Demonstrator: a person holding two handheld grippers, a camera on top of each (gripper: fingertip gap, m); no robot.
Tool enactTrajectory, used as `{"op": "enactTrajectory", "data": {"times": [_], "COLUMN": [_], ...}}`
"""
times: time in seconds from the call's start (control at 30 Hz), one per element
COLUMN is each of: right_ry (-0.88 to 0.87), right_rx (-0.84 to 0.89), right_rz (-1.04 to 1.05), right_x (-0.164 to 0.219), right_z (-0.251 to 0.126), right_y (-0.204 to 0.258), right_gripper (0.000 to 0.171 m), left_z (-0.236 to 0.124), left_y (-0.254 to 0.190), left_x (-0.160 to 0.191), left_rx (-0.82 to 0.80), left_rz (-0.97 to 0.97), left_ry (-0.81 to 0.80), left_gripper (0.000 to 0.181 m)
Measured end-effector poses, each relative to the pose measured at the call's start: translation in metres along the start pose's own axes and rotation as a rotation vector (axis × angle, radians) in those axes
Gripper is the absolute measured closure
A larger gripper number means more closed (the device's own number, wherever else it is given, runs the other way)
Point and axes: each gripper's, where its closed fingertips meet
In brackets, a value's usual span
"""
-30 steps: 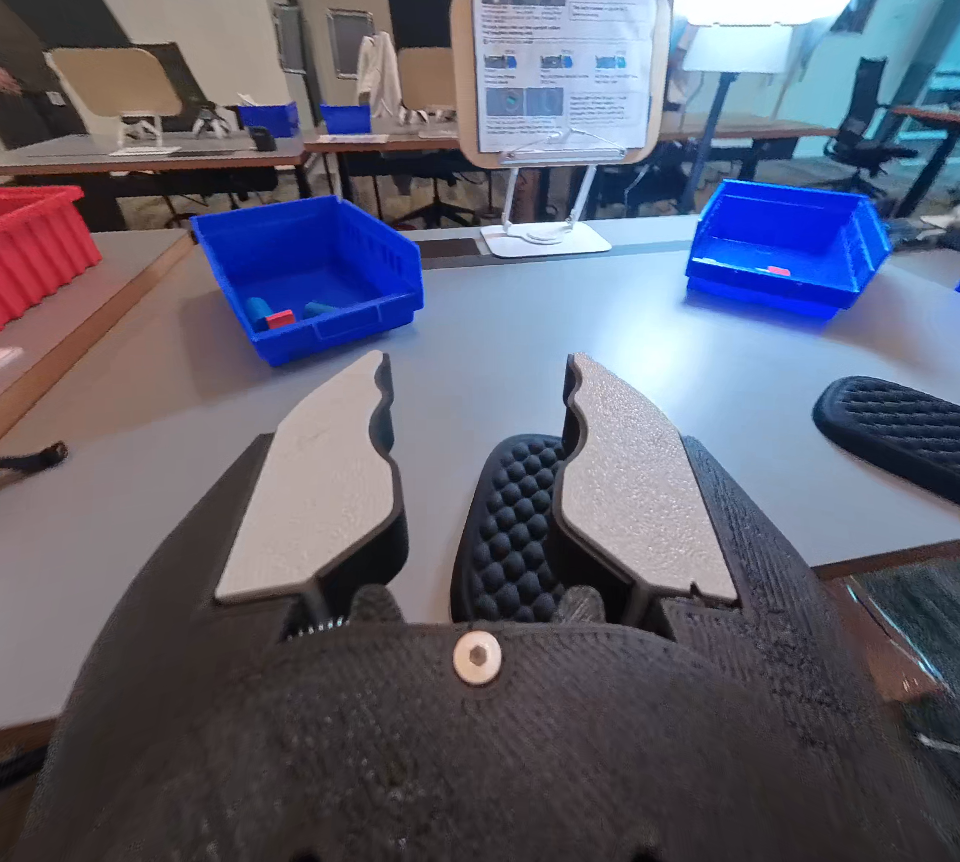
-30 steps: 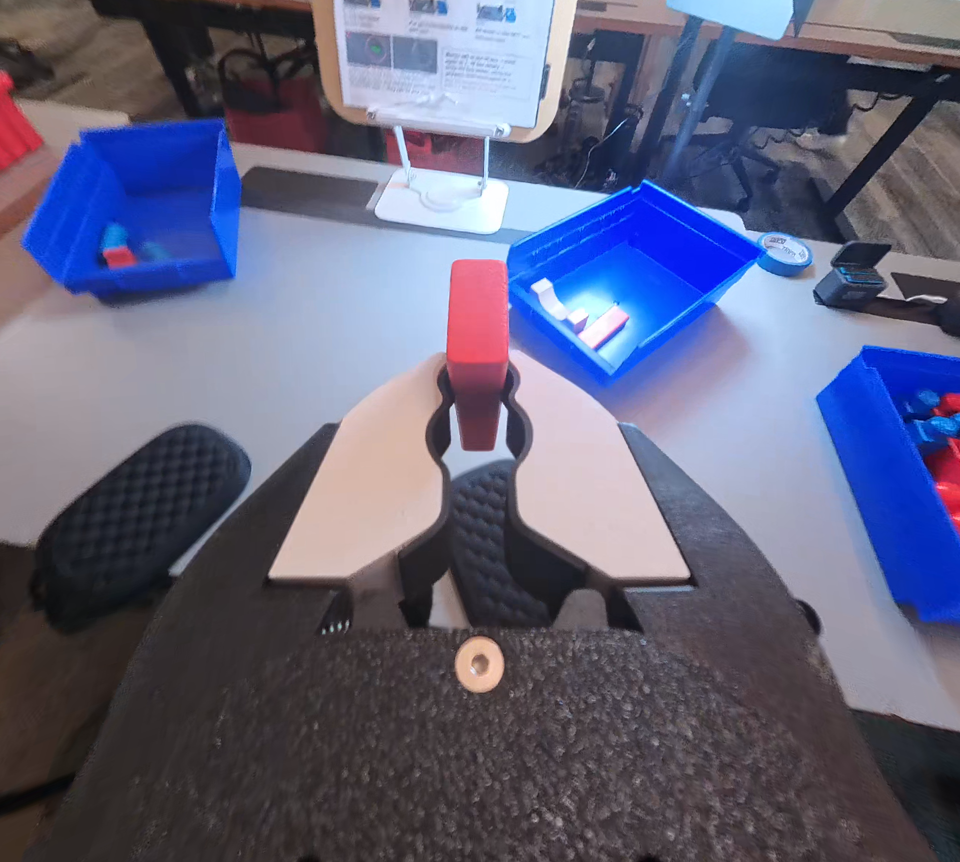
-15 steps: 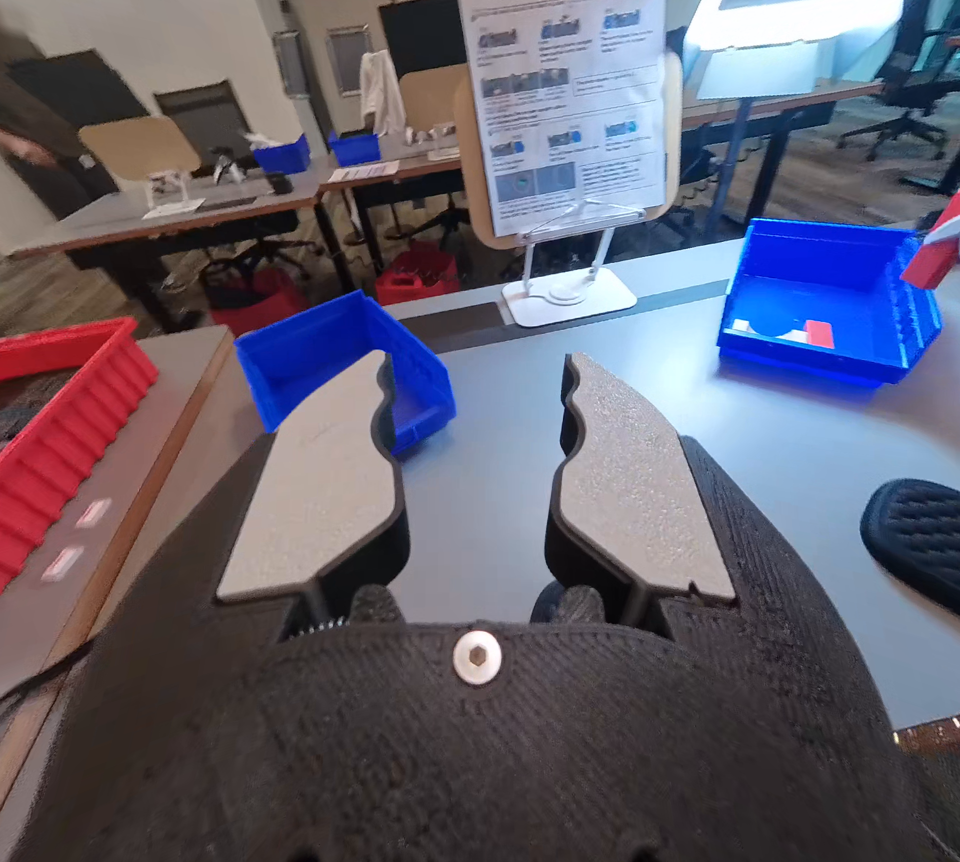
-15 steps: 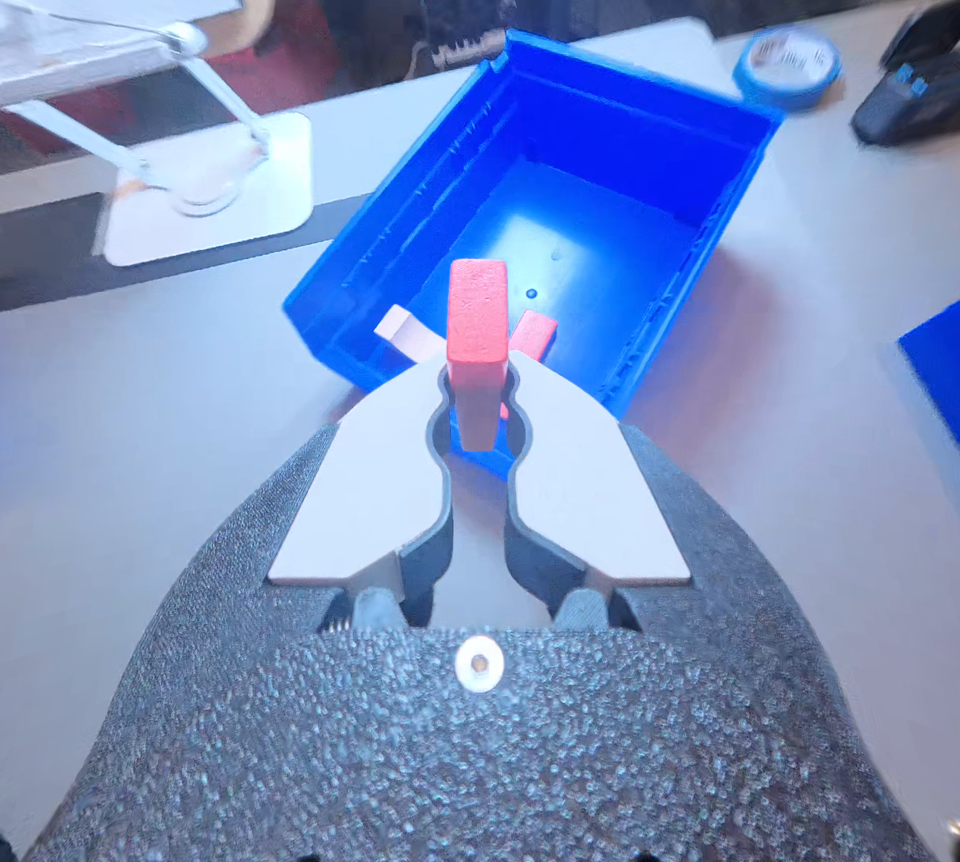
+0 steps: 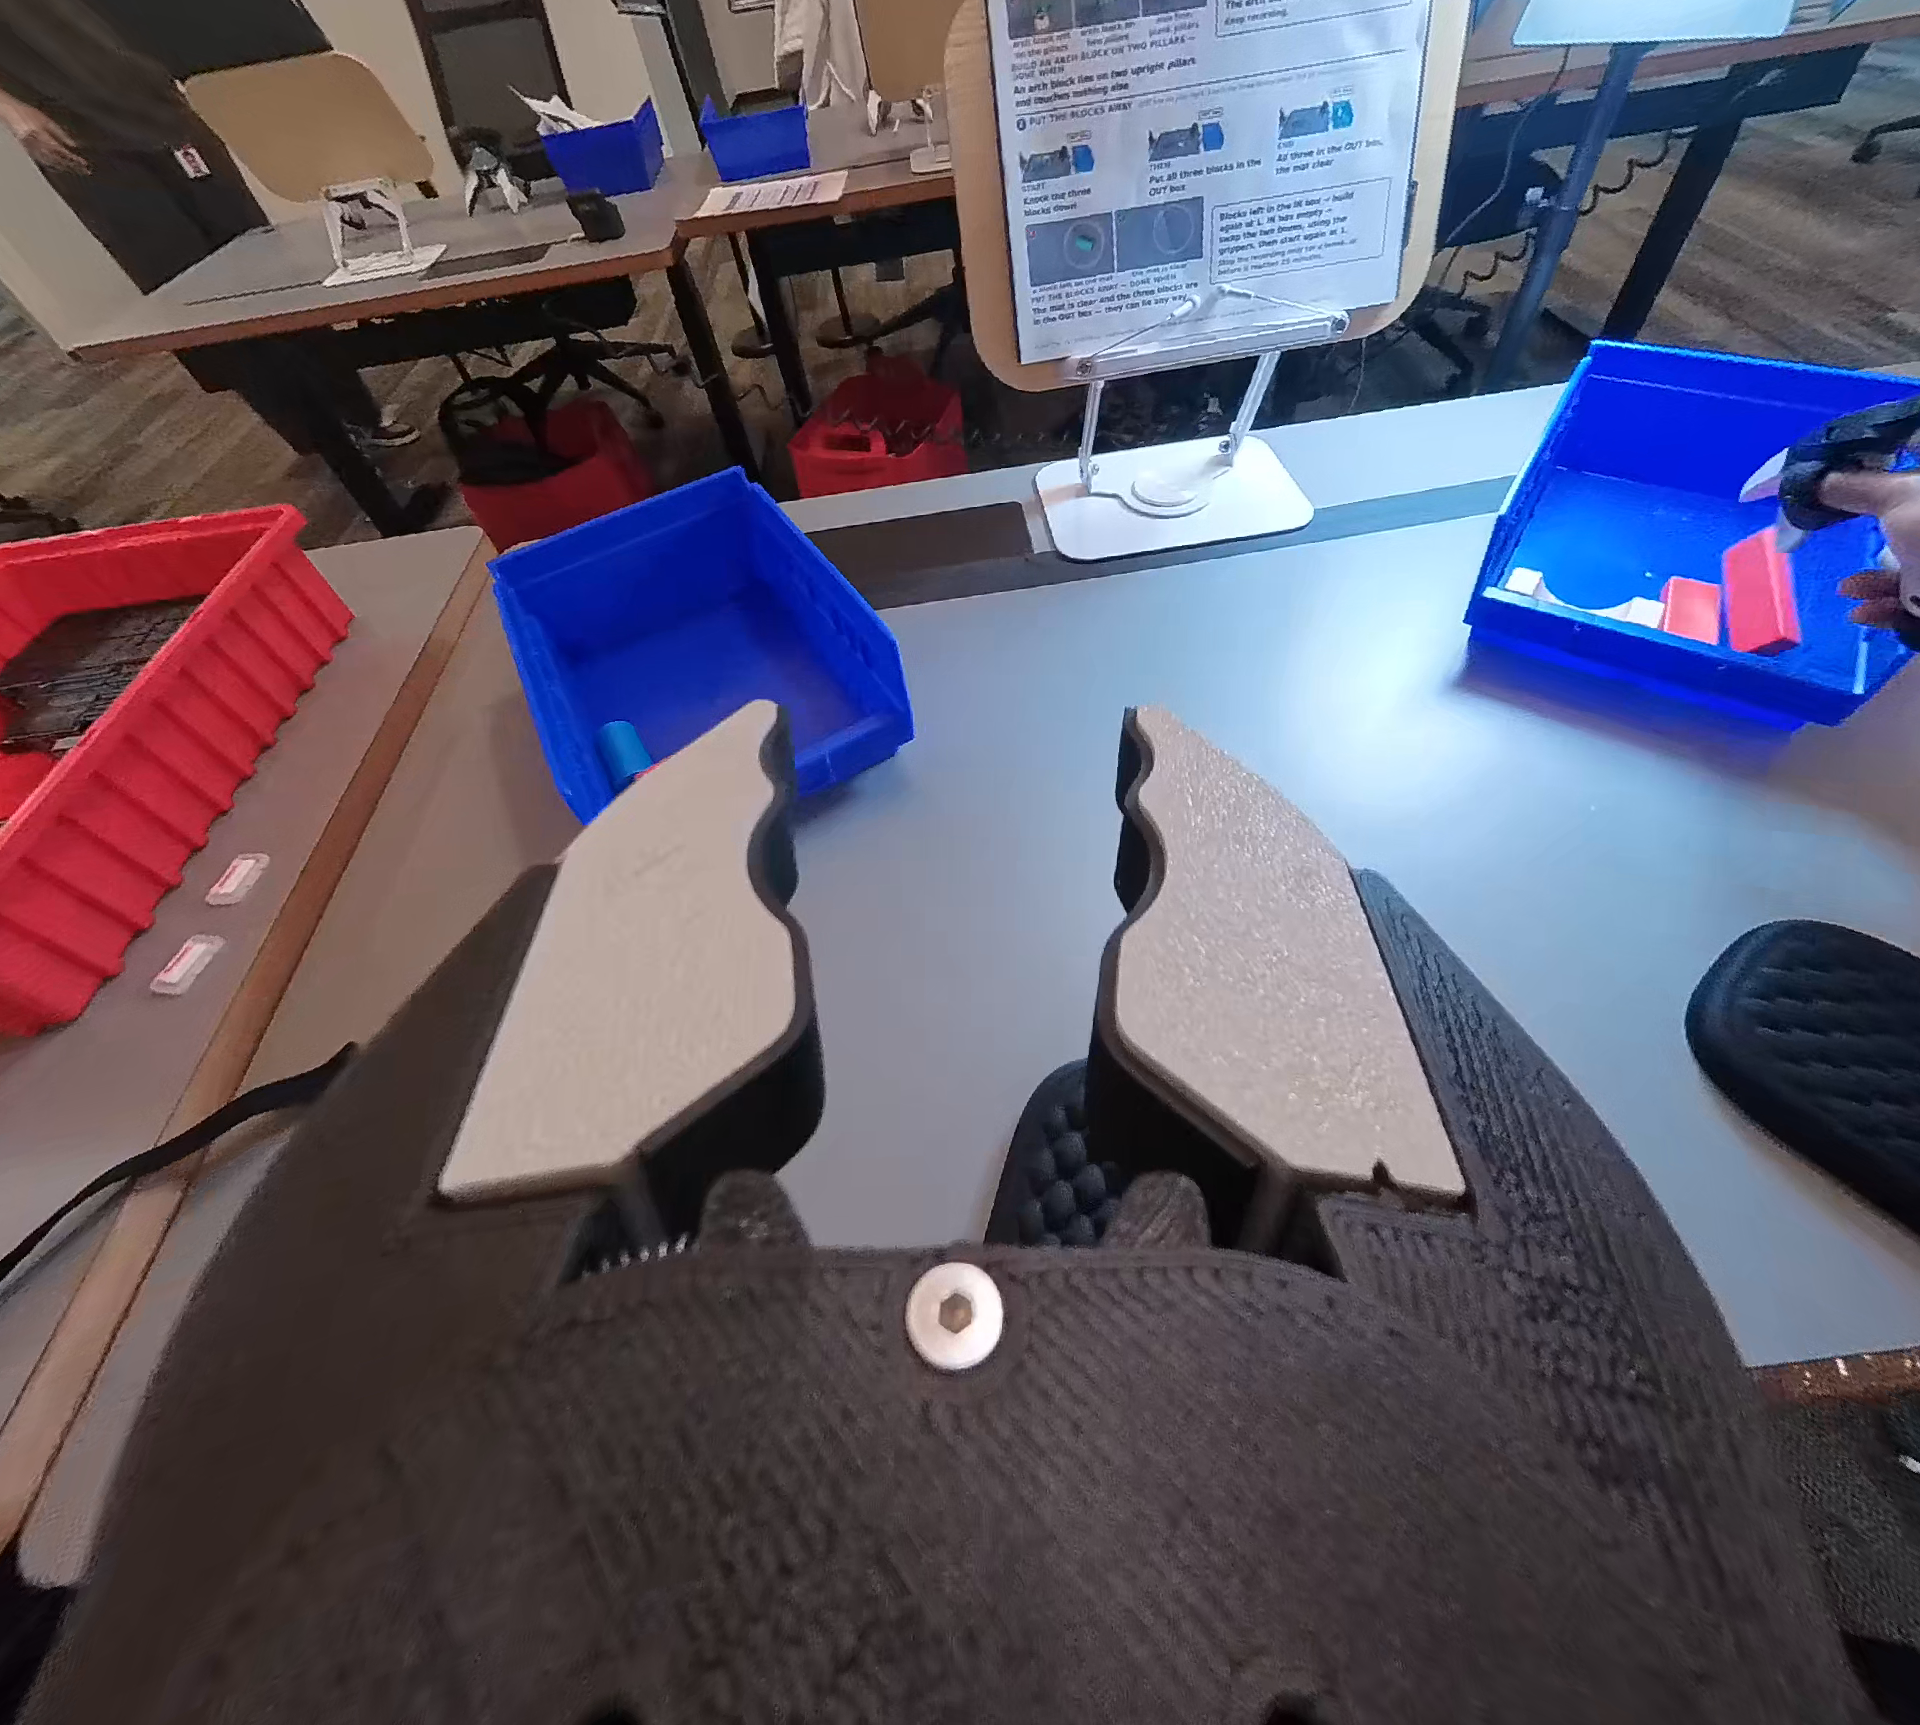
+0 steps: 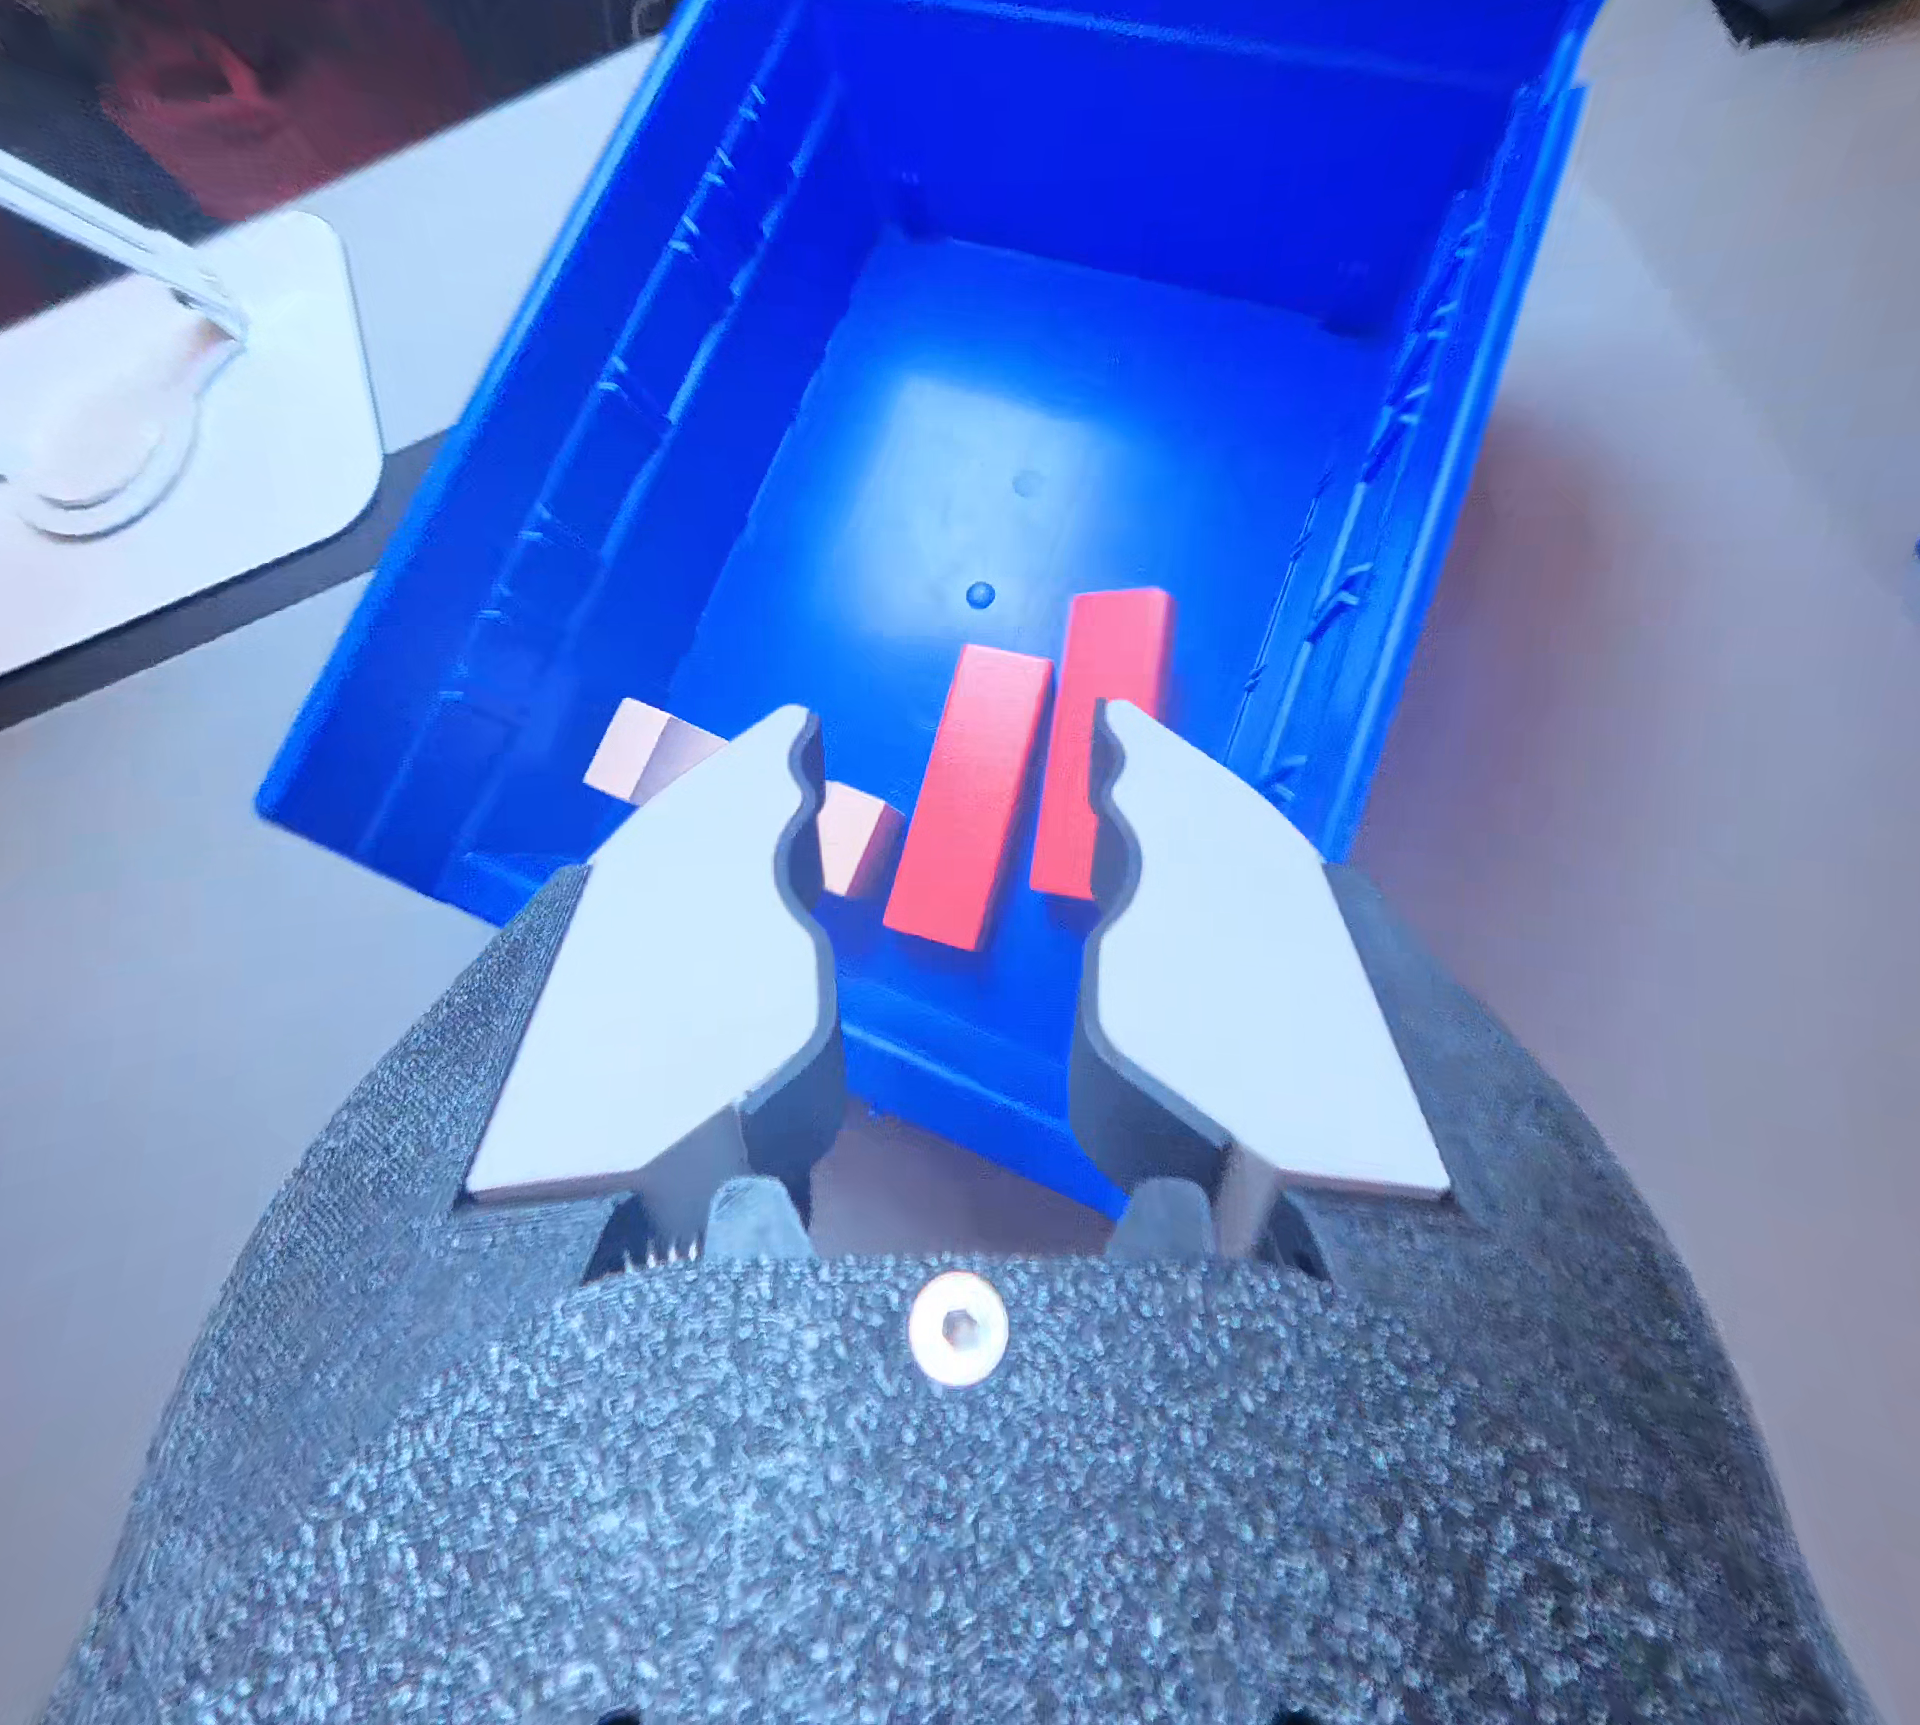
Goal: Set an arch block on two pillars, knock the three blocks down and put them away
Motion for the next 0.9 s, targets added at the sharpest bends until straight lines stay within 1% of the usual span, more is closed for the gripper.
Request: {"op": "enactTrajectory", "data": {"times": [0.13,0.23,0.33,0.4,0.47,0.53,0.63,0.7,0.77,0.83,0.9], "right_ry": [-0.134,-0.227,-0.281,-0.3,-0.307,-0.319,-0.346,-0.373,-0.386,-0.392,-0.381], "right_rx": [-0.06,-0.073,-0.101,-0.094,-0.106,-0.119,-0.184,-0.227,-0.242,-0.266,-0.289], "right_rz": [-0.051,-0.145,-0.196,-0.243,-0.276,-0.31,-0.316,-0.313,-0.319,-0.323,-0.376], "right_x": [0.002,0.02,0.058,0.09,0.125,0.16,0.206,0.229,0.25,0.266,0.277], "right_z": [-0.055,-0.111,-0.166,-0.191,-0.207,-0.213,-0.208,-0.205,-0.213,-0.235,-0.261], "right_y": [-0.001,-0.003,-0.005,-0.008,-0.009,-0.008,0.006,0.019,0.025,0.029,0.033], "right_gripper": [0.121,0.119,0.117,0.116,0.114,0.113,0.112,0.112,0.113,0.113,0.113], "left_z": [0.018,0.041,0.075,0.098,0.114,0.119,0.109,0.092,0.073,0.051,0.024], "left_y": [-0.004,-0.01,-0.021,-0.029,-0.037,-0.041,-0.041,-0.041,-0.049,-0.057,-0.059], "left_x": [0.001,0.009,0.021,0.035,0.052,0.073,0.11,0.135,0.155,0.158,0.145], "left_rx": [0.081,0.176,0.245,0.26,0.267,0.255,0.22,0.21,0.236,0.278,0.307], "left_rz": [0.01,-0.016,-0.025,-0.014,-0.035,-0.072,-0.114,-0.125,-0.108,-0.057,-0.031], "left_ry": [-0.03,-0.041,-0.063,-0.084,-0.094,-0.084,-0.058,-0.046,-0.027,-0.018,-0.001], "left_gripper": [0.121,0.119,0.116,0.115,0.114,0.113,0.111,0.112,0.112,0.113,0.112]}}
Point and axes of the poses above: each gripper's, where its closed fingertips meet, z out along the fingers, x out of its underside, y = z × x across the jaws, and after that the axes turned 7 degrees about y, right-handed
